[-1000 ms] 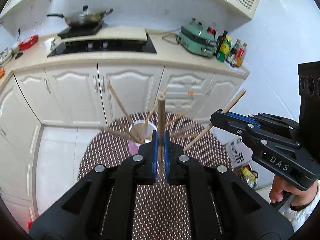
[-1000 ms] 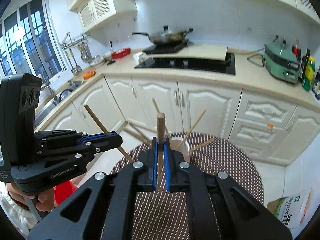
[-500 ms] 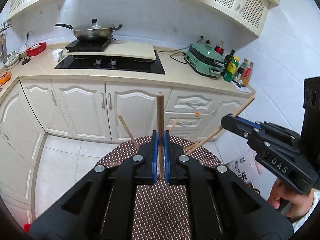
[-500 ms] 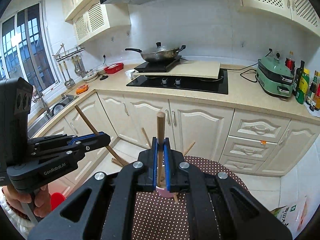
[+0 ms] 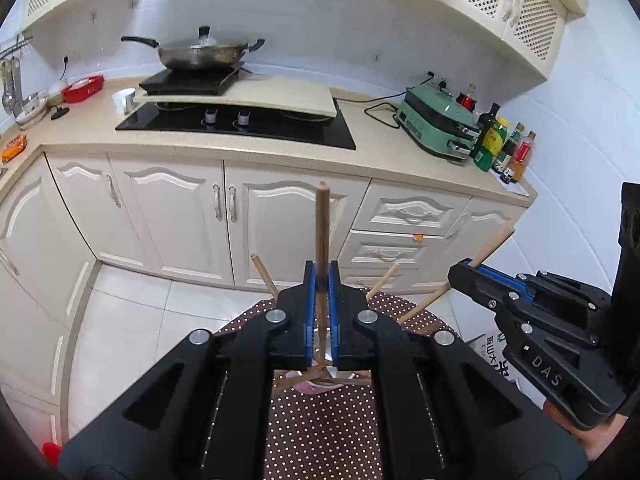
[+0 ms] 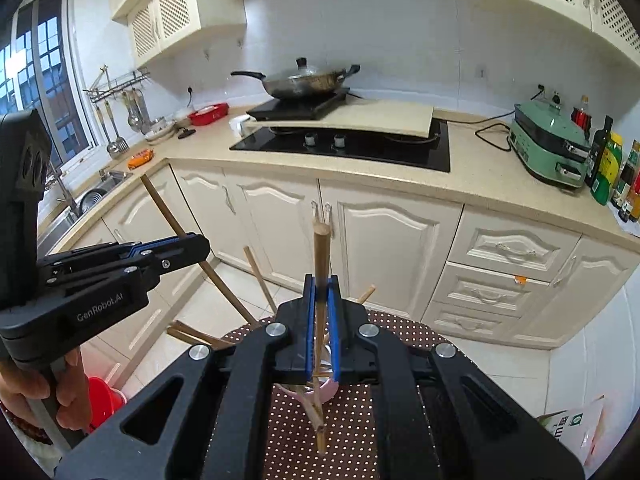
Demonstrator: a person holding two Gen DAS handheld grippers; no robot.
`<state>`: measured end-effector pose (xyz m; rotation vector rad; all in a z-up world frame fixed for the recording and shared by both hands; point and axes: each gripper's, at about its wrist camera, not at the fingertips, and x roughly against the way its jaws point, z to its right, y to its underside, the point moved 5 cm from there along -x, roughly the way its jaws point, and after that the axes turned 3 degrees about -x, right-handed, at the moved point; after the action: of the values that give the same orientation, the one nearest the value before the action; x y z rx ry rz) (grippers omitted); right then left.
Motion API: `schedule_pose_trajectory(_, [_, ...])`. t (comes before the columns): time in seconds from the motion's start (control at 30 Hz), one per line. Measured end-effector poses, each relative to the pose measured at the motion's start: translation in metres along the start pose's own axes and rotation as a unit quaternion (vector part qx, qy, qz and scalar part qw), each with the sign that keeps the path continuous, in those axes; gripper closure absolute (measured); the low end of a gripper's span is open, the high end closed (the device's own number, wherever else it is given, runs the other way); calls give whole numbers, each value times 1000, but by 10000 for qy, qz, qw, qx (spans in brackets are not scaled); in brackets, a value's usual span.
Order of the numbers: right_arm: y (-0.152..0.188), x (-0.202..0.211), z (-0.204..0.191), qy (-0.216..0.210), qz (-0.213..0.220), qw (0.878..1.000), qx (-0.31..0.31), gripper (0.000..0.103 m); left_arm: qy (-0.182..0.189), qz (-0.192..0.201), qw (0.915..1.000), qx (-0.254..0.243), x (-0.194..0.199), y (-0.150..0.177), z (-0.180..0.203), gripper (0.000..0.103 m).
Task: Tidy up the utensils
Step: 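Carry the left gripper's stick into the pink cup while the right gripper inserts its stick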
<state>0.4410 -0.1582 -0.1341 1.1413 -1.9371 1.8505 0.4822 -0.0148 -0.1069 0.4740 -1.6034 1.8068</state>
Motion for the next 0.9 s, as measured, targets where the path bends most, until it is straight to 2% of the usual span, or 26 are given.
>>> schedule_pose_trajectory(0.53, [27, -49, 10, 19, -782, 9968, -137, 98, -40, -833, 9961, -293, -52, 36, 3, 97])
schedule_pose_trajectory(0.77, [35, -50, 10, -46, -907, 9956, -233, 98, -13, -1056, 9940, -291, -58, 47, 5, 97])
schedule_pose_trajectory(0.9, [39, -49, 9, -60, -948, 9952, -255, 98, -25, -1048, 9939, -345, -54, 49, 9, 96])
